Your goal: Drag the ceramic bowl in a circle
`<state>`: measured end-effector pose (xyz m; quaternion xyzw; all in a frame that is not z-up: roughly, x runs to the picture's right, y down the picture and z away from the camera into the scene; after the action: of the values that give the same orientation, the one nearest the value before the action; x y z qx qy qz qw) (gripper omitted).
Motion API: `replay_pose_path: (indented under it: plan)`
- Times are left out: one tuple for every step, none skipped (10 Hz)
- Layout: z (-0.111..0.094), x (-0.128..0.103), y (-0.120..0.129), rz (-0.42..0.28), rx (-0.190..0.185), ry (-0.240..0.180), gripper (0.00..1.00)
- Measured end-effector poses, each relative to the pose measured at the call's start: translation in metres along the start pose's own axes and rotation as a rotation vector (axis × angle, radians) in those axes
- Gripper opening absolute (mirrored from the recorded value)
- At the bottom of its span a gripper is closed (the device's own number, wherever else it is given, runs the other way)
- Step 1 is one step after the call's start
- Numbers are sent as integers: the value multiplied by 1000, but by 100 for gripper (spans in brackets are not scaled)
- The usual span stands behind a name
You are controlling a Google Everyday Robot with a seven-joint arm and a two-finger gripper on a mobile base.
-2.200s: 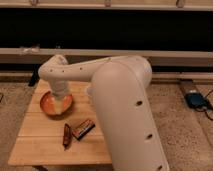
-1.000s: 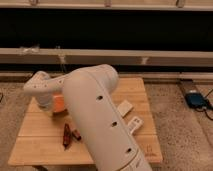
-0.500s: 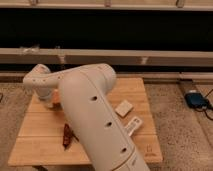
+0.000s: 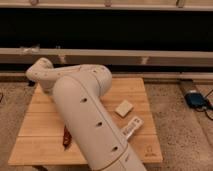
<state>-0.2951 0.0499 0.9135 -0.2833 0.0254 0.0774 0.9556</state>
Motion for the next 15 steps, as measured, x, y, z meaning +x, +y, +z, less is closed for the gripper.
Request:
replay_pose_path:
  plan:
    - [1,14,-4,13,4,15,0]
    - [4,34,-5,24,1,37,0]
    - [6,47,-1,20,-8,52,0]
    - [6,56,9,11,-26,64,0]
    - [6,58,19,-4,-43,70,0]
    - [4,57,38,-31,-68,73,0]
    - [1,55,55,-56,-89,74,0]
    - [-2,54,69,-78,-107,74,0]
    - [-7,53,89,-112,-129,72,0]
    - [-13,49,114,-159,-153,67,0]
    - [-19,44,131,-195,-168,61,0]
    - [-26,39,150,-240,-184,53,0]
    - [-35,31,172,-299,-202,39,0]
    - [-40,24,184,-339,-211,30,0]
    - [-45,17,197,-384,-219,21,0]
